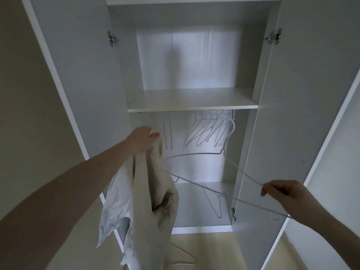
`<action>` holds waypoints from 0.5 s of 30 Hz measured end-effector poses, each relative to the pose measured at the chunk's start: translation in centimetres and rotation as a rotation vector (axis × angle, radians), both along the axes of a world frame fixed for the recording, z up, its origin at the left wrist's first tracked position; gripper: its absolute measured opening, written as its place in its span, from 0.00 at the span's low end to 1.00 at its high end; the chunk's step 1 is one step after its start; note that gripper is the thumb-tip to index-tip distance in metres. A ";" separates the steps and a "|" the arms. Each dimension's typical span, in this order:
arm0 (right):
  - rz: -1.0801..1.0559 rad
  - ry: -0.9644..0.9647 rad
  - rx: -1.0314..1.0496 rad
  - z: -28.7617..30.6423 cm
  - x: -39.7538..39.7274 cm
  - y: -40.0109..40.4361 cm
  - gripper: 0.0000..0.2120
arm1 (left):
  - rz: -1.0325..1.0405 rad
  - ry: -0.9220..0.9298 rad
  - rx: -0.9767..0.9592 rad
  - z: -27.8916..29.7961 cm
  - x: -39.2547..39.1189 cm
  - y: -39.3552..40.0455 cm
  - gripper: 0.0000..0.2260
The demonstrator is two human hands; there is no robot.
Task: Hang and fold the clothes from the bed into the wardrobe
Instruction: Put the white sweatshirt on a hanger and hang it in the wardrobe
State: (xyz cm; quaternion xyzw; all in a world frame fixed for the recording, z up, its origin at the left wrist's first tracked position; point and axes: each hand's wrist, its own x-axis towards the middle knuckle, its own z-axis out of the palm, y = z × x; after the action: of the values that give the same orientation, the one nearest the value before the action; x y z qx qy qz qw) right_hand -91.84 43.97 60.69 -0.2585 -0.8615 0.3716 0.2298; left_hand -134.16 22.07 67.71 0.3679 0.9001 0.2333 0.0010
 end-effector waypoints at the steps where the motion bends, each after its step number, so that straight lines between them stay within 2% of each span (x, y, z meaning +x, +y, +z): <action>1: 0.009 -0.010 0.010 -0.2 -0.6 -0.2 0.15 | -0.018 0.005 0.024 0.3 0.2 -0.1 0.19; 9: 0.081 -0.019 0.030 -2.6 -7.4 -2.8 0.14 | -0.246 0.060 0.260 5.1 5.2 -0.1 0.19; 11: 0.049 0.066 0.006 -3.3 -8.4 -3.7 0.13 | -0.301 0.091 0.348 6.7 6.7 -0.2 0.19; 15: -0.135 0.302 -0.117 -5.0 -7.7 -3.5 0.13 | -0.278 0.067 0.522 9.1 8.1 -2.5 0.19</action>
State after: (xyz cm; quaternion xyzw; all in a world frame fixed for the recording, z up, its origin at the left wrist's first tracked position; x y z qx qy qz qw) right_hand -99.52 40.43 55.66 -0.2698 -0.7748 0.4395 0.3657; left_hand -126.09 19.57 76.84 0.4830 0.7501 0.4424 -0.0914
